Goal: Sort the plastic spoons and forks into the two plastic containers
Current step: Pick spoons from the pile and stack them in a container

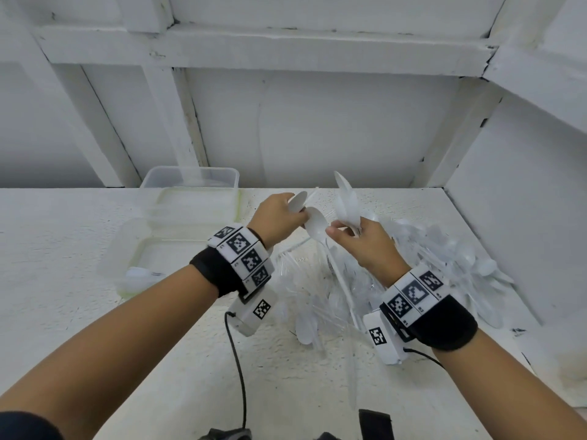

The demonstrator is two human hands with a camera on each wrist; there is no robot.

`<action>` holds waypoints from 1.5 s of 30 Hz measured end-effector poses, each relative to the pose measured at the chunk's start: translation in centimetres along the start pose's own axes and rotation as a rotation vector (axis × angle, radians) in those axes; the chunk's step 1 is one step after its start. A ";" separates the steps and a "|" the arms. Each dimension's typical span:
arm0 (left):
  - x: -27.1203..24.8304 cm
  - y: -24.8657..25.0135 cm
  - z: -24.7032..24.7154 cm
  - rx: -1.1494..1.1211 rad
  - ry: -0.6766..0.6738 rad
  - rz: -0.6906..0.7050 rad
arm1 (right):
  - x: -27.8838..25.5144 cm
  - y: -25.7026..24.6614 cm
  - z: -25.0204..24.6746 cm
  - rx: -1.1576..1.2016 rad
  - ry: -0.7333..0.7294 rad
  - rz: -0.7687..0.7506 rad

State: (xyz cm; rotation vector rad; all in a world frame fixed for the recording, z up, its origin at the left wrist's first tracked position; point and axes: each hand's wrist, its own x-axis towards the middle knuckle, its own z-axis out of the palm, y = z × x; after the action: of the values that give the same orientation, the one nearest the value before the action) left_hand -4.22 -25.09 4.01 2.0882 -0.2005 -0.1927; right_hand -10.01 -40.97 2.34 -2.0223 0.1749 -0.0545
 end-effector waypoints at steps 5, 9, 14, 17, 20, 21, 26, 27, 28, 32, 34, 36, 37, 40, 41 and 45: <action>-3.4 0.4 -2.2 -0.343 -0.080 -0.067 | -0.8 -2.2 1.6 0.086 -0.025 -0.064; -4.9 -0.8 -3.5 -0.630 -0.082 -0.135 | -1.2 -2.8 3.0 0.183 0.028 0.003; -5.9 -2.7 -5.5 -0.847 0.024 -0.074 | -1.5 -2.9 4.8 0.428 -0.095 0.148; -6.4 -3.4 -6.2 -0.806 0.080 -0.008 | -1.7 -3.0 6.0 0.510 -0.164 0.221; -7.2 -4.1 -6.6 -0.610 0.141 0.047 | -1.7 -3.0 6.9 0.603 -0.197 0.298; -7.4 -4.3 -6.7 -0.505 0.155 0.076 | -1.7 -3.1 7.2 0.613 -0.199 0.308; -8.6 -4.3 -7.1 -0.297 0.106 0.163 | -2.0 -3.3 8.3 0.591 -0.207 0.297; -9.1 -4.5 -7.6 -0.298 0.078 0.160 | -2.3 -3.5 8.8 0.599 -0.200 0.304; -9.2 -4.5 -7.5 -0.304 0.051 0.147 | -2.3 -3.5 8.9 0.607 -0.197 0.309; -9.9 -4.7 -7.7 -0.310 -0.069 0.106 | -2.5 -3.6 9.4 0.658 -0.176 0.328; -10.3 -4.8 -7.7 -0.291 -0.138 0.128 | -2.6 -3.5 9.5 0.694 -0.159 0.351; -10.7 -4.9 -7.9 -0.181 -0.198 0.185 | -2.4 -3.5 9.5 0.725 -0.162 0.358; -10.8 -5.1 -8.0 -0.122 -0.225 0.216 | -2.4 -3.6 9.5 0.724 -0.167 0.360; -11.0 -5.5 -8.3 -0.001 -0.305 0.279 | -1.9 -3.5 9.7 0.692 -0.152 0.365; -11.0 -5.6 -8.3 0.041 -0.330 0.283 | -1.7 -3.4 9.8 0.680 -0.125 0.364; -10.9 -6.4 -8.6 0.076 -0.363 0.246 | -0.8 -3.5 9.4 0.600 0.089 0.283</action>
State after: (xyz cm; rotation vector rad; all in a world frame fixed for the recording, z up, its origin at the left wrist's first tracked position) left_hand -12.55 -12.26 3.38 2.0679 -0.6881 -0.4194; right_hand -9.32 -30.96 1.37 -1.3843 0.4436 -0.0152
